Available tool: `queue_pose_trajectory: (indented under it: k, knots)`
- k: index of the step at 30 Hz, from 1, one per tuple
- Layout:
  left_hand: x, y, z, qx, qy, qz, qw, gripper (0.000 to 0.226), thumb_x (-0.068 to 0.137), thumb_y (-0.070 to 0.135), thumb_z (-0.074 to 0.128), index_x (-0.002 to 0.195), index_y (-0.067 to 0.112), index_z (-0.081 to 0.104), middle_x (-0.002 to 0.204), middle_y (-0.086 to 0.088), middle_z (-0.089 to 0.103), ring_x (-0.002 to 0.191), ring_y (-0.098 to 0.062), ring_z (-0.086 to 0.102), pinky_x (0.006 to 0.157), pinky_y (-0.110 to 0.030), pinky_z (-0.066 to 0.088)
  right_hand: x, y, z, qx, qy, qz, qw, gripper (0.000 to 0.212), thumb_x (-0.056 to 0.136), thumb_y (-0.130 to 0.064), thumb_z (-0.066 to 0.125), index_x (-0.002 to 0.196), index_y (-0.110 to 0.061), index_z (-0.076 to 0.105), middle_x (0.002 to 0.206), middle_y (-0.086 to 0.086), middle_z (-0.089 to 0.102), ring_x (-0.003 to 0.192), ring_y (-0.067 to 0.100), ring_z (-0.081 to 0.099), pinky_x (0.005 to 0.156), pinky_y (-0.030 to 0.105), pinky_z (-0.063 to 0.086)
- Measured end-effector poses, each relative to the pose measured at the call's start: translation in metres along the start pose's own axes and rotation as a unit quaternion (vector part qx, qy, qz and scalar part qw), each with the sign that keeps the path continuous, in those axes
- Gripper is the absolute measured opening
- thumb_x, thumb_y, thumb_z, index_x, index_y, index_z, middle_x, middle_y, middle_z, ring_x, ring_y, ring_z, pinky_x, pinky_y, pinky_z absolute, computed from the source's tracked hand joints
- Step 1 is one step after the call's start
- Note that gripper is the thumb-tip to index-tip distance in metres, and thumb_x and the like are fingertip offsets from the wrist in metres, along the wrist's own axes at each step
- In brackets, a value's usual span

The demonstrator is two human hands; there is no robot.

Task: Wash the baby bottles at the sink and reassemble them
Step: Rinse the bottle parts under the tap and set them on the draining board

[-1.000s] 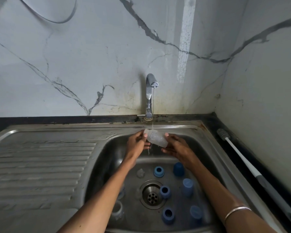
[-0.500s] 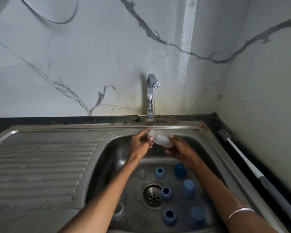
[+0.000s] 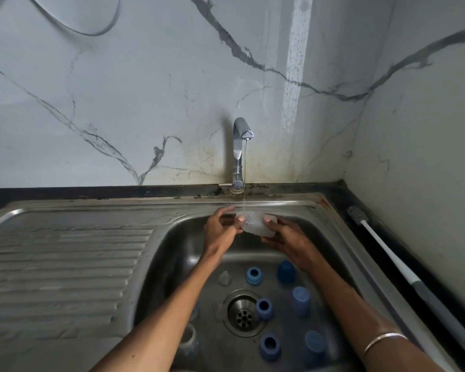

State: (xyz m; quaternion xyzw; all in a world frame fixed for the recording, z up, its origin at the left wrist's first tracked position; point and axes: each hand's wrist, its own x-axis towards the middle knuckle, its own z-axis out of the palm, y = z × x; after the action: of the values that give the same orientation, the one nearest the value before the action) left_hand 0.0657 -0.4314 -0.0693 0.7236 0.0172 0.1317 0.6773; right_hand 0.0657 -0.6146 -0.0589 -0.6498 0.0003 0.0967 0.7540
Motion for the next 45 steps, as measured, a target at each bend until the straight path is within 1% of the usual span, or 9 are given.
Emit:
queue_pose_trajectory:
  k: [5, 9, 14, 21, 23, 26, 30, 38, 45]
  knots:
    - [-0.001, 0.000, -0.002, 0.006, 0.008, 0.001, 1.000, 0.023, 0.098, 0.027, 0.062, 0.118, 0.017, 0.067, 0.109, -0.003, 0.072, 0.083, -0.009, 0.073, 0.076, -0.030, 0.062, -0.001, -0.003, 0.003, 0.041, -0.028, -0.016, 0.999, 0.035, 0.088, -0.012, 0.065, 0.123, -0.015, 0.061, 0.124, 0.011, 0.063, 0.108, 0.027, 0.066, 0.093, 0.042, 0.056]
    - [0.000, -0.003, -0.003, -0.010, 0.029, -0.044, 0.999, 0.013, 0.101, 0.028, 0.057, 0.103, 0.020, 0.068, 0.109, -0.006, 0.072, 0.088, -0.012, 0.072, 0.080, -0.031, 0.061, -0.004, -0.005, 0.012, -0.045, 0.004, -0.070, 0.997, 0.042, 0.085, -0.019, 0.072, 0.124, -0.020, 0.059, 0.123, 0.008, 0.063, 0.101, 0.023, 0.069, 0.084, 0.038, 0.060]
    - [-0.004, 0.002, -0.003, 0.027, -0.003, 0.001, 1.000, 0.025, 0.105, 0.020, 0.047, 0.124, 0.019, 0.063, 0.121, -0.003, 0.062, 0.102, -0.014, 0.065, 0.075, -0.026, 0.061, -0.005, -0.003, 0.023, -0.117, 0.038, -0.123, 0.985, 0.043, 0.087, -0.024, 0.069, 0.128, -0.019, 0.056, 0.125, 0.005, 0.056, 0.106, 0.021, 0.063, 0.078, 0.032, 0.060]
    - [-0.006, 0.003, 0.000, 0.172, -0.066, -0.009, 0.983, 0.042, 0.089, 0.045, 0.071, 0.123, 0.023, 0.062, 0.103, 0.009, 0.065, 0.087, -0.004, 0.064, 0.073, -0.028, 0.059, 0.000, 0.002, 0.022, -0.130, 0.048, -0.120, 0.983, 0.052, 0.081, -0.029, 0.076, 0.129, -0.025, 0.057, 0.128, 0.000, 0.059, 0.116, 0.019, 0.060, 0.090, 0.042, 0.057]
    - [-0.007, 0.003, -0.002, 0.154, -0.054, -0.033, 0.986, 0.039, 0.091, 0.046, 0.068, 0.119, 0.019, 0.065, 0.106, 0.004, 0.070, 0.086, -0.004, 0.064, 0.070, -0.022, 0.054, -0.003, 0.001, 0.024, -0.131, 0.019, -0.122, 0.984, 0.049, 0.082, -0.021, 0.075, 0.127, -0.025, 0.057, 0.127, -0.003, 0.061, 0.117, 0.015, 0.059, 0.097, 0.042, 0.053]
    - [-0.007, 0.000, -0.006, 0.093, -0.075, -0.070, 0.990, 0.043, 0.089, 0.046, 0.069, 0.121, 0.018, 0.067, 0.109, 0.001, 0.073, 0.097, -0.011, 0.068, 0.088, -0.034, 0.057, -0.008, -0.004, 0.028, -0.142, -0.012, -0.128, 0.981, 0.044, 0.086, -0.012, 0.070, 0.122, -0.033, 0.054, 0.126, -0.007, 0.060, 0.116, 0.010, 0.058, 0.100, 0.038, 0.051]
    - [-0.008, 0.003, -0.004, 0.058, -0.087, -0.064, 0.992, 0.040, 0.091, 0.039, 0.069, 0.126, 0.020, 0.064, 0.117, -0.001, 0.072, 0.104, -0.014, 0.068, 0.095, -0.037, 0.054, -0.014, -0.005, 0.030, -0.163, -0.034, -0.126, 0.978, 0.053, 0.088, -0.018, 0.069, 0.132, -0.034, 0.045, 0.124, -0.010, 0.053, 0.106, 0.004, 0.055, 0.090, 0.027, 0.052]
    - [-0.009, 0.007, -0.001, 0.025, -0.107, -0.046, 0.993, 0.056, 0.088, 0.022, 0.074, 0.137, 0.035, 0.050, 0.125, 0.006, 0.065, 0.116, -0.014, 0.062, 0.098, -0.045, 0.055, -0.007, 0.003, 0.027, -0.258, -0.007, -0.126, 0.958, 0.064, 0.081, -0.028, 0.077, 0.138, -0.023, 0.048, 0.135, 0.000, 0.056, 0.120, 0.017, 0.056, 0.099, 0.042, 0.051]
    - [-0.003, 0.014, -0.004, -0.024, -0.034, -0.053, 0.998, 0.025, 0.087, 0.029, 0.074, 0.111, 0.025, 0.068, 0.107, -0.001, 0.075, 0.099, -0.019, 0.072, 0.090, -0.047, 0.059, -0.006, 0.005, 0.030, -0.292, 0.033, -0.143, 0.945, 0.058, 0.080, -0.032, 0.078, 0.132, -0.023, 0.054, 0.128, -0.003, 0.059, 0.111, 0.010, 0.056, 0.083, 0.017, 0.046]
